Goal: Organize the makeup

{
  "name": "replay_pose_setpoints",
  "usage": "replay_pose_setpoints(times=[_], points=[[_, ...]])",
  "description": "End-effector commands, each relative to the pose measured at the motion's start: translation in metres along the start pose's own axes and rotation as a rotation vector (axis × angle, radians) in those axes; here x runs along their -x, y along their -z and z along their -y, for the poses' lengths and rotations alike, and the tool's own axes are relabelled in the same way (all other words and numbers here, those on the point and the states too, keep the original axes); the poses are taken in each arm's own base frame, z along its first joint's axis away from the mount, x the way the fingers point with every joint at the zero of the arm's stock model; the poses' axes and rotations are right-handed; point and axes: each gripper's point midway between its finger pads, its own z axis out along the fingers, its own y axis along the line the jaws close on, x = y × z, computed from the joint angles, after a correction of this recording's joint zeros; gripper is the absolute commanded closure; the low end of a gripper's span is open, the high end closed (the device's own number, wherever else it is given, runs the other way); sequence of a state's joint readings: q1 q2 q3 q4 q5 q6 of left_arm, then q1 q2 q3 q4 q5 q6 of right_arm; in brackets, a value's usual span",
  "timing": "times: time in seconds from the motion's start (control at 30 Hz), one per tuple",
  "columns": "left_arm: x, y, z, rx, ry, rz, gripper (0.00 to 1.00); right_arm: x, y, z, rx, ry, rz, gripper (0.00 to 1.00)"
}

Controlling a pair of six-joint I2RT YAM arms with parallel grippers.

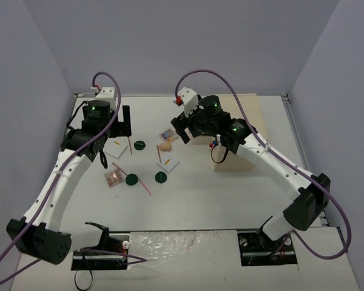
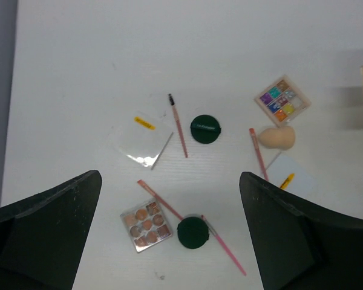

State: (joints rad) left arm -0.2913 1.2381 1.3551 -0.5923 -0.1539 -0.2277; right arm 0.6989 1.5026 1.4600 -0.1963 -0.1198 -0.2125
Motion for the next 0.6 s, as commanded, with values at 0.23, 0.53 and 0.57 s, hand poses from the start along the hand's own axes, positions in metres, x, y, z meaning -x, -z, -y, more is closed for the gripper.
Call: replay_pose_setpoints(times=[0.23,0.53,0.57], points=[[0.013,0.047,-0.059,0.227,0.041,0.263,0.03,-0.039,-0.11,-0.057,0.223,0.107,-0.12,0.5],[0.0,0.035,-0.063,0.263,0.03,0.234,0.03,-0.088,-0.18,-0.057,0.21,0.139,-0.228,0.57],[-0.001,0.034,-0.063,0.262,0.029,0.229,0.03,-0.09,-0.183,-0.057,0.21,0.139,-0.231,0.57]])
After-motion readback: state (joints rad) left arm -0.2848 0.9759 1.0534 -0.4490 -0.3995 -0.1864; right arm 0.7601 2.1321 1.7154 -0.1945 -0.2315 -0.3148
